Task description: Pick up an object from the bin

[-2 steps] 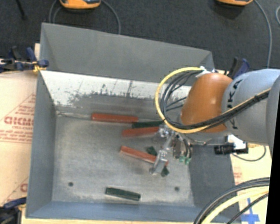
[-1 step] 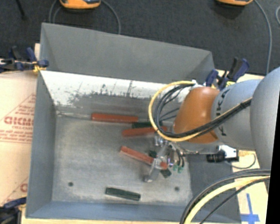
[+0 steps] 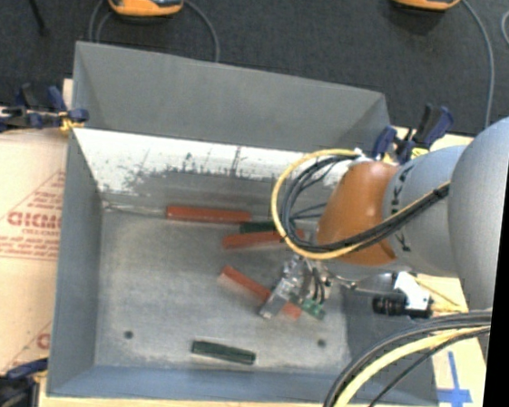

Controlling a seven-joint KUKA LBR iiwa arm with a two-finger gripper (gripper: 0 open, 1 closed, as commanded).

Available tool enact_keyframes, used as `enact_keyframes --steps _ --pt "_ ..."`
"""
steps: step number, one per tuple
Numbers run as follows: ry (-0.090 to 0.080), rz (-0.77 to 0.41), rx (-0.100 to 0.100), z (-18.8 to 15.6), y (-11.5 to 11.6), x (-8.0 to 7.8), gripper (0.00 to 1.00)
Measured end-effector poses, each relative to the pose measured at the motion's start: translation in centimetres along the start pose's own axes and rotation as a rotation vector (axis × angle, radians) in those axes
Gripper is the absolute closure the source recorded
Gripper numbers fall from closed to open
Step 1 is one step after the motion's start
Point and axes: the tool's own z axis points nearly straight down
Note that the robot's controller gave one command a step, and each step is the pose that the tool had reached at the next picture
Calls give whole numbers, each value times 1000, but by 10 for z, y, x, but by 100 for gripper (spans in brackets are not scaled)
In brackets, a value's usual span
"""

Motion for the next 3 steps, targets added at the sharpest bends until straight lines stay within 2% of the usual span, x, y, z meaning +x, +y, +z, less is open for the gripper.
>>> enact_keyframes --steps 2,3 --pt "3 -1 2 -3 0 1 100" --pt "14 -3 6 -23 -1 3 100"
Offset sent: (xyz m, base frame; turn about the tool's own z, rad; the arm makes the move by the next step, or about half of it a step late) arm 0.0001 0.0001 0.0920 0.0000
